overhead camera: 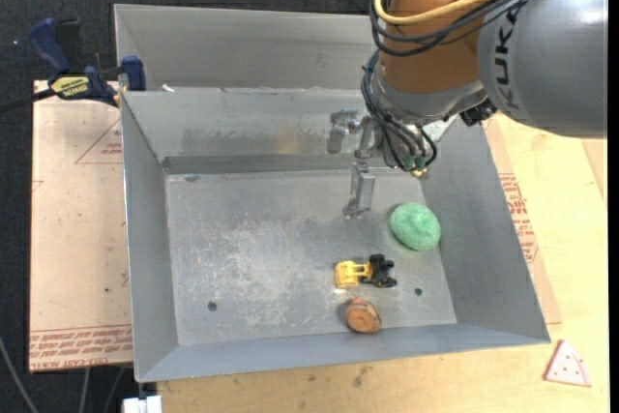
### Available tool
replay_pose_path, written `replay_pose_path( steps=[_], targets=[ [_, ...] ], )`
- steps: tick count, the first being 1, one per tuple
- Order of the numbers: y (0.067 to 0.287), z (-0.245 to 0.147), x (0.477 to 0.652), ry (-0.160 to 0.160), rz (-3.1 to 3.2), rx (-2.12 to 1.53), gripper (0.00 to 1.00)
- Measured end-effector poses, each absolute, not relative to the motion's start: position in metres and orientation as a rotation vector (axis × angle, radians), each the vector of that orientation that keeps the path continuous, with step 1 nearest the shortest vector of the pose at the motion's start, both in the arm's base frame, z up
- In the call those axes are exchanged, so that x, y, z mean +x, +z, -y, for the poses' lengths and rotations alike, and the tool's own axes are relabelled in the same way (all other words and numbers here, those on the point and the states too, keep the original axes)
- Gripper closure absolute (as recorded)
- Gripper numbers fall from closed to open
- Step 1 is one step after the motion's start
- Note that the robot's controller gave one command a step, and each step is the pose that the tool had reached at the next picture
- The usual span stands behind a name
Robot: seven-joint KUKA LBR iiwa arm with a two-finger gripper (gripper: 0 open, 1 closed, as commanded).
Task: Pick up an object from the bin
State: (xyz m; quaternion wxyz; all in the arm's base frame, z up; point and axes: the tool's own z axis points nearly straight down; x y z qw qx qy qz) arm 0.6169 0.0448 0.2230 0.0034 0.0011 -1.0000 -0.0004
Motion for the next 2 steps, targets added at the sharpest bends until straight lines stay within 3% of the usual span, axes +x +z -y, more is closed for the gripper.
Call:
replay_pose_path(
  steps=[1,2],
  targets=[
    [0.228,-0.045,0.618,-0.002,3.143,0.002,0.00],
    [0.200,-0.028,0.601,-0.003,3.144,0.138,0.00]
  ],
)
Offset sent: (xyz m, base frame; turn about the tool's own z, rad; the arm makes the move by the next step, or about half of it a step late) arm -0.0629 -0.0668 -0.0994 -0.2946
